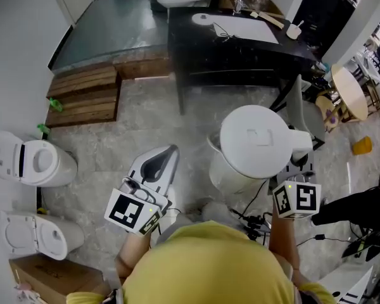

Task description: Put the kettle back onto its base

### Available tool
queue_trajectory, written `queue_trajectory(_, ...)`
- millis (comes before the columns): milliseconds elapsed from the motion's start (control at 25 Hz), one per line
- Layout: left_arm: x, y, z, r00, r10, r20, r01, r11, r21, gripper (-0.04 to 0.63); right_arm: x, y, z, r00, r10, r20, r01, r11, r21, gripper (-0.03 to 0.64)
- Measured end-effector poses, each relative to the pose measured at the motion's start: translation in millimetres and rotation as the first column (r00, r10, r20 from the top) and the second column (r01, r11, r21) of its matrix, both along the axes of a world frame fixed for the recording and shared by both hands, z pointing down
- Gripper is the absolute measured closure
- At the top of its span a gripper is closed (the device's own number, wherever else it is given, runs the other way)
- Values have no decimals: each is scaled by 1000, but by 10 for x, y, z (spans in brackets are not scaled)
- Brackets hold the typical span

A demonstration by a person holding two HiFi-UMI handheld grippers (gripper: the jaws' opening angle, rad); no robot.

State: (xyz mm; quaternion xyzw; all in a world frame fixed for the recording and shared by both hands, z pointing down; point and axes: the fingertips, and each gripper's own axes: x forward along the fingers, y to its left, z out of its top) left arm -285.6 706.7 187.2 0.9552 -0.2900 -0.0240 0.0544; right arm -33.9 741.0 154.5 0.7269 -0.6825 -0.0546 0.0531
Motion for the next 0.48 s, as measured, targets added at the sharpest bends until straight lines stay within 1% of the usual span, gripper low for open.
queue_trajectory(240,2,-30,95,1000,-7,5,7,1000,-20,594,59,-78,63,999,-5,32,5,1000,4,563)
queue_trajectory(480,181,-319,158,1000,-15,8,15,1000,-13,594,263,-380,120,999,-8,37,7,1000,20,561)
